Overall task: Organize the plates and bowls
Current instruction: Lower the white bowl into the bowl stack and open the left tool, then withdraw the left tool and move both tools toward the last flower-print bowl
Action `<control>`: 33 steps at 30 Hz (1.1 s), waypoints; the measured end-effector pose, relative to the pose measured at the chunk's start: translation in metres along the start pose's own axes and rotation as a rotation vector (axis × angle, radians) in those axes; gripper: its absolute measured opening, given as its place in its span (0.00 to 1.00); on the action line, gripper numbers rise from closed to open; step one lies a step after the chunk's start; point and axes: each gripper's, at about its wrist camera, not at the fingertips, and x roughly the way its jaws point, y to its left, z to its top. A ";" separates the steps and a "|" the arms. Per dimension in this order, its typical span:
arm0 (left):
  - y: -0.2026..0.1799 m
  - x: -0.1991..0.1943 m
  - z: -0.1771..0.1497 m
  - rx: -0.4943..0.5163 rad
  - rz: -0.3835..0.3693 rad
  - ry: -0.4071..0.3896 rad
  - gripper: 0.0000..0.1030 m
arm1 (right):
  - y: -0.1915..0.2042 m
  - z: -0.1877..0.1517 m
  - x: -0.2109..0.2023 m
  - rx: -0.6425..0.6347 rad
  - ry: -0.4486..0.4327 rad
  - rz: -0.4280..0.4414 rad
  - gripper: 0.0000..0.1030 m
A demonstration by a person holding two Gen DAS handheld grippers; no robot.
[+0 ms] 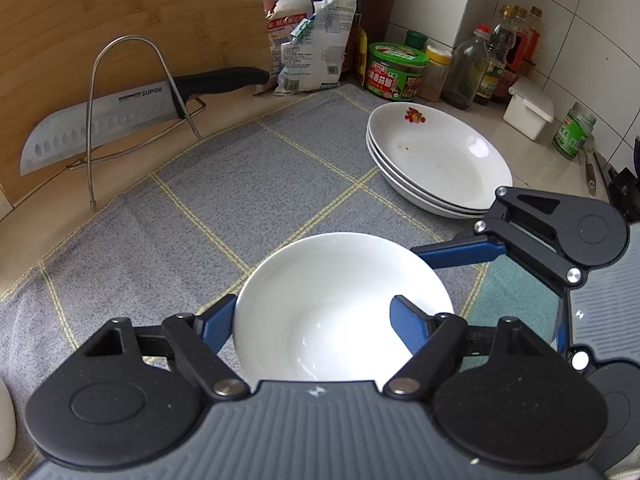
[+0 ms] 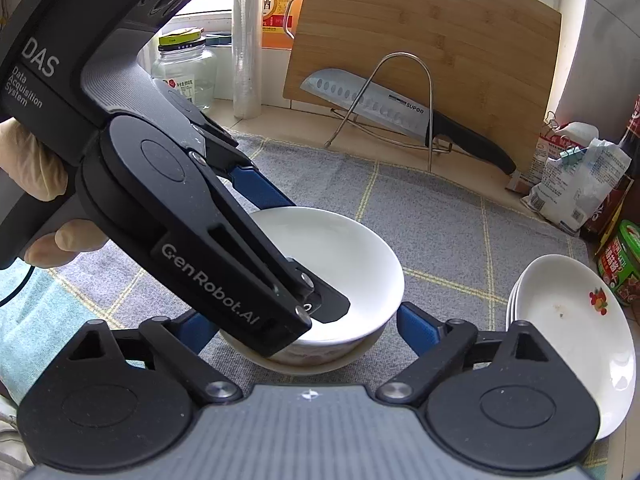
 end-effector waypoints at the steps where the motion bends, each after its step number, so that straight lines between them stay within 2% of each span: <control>1: 0.000 0.000 0.000 0.001 0.000 -0.005 0.79 | 0.000 0.001 -0.001 -0.001 -0.010 -0.005 1.00; 9: 0.004 -0.014 -0.002 -0.022 0.033 -0.047 0.80 | 0.001 0.003 -0.014 0.015 -0.039 0.015 1.00; 13: 0.015 -0.030 -0.006 -0.065 0.094 -0.091 0.85 | 0.007 0.004 -0.023 0.025 -0.062 0.051 1.00; 16: 0.023 -0.038 -0.011 -0.104 0.152 -0.108 0.85 | 0.014 0.004 -0.028 0.019 -0.070 0.076 1.00; 21: 0.032 -0.048 -0.021 -0.165 0.203 -0.129 0.85 | 0.024 0.004 -0.032 0.014 -0.075 0.112 1.00; 33: 0.029 -0.054 -0.036 -0.218 0.201 -0.130 0.86 | 0.031 -0.003 -0.031 -0.002 -0.061 0.149 1.00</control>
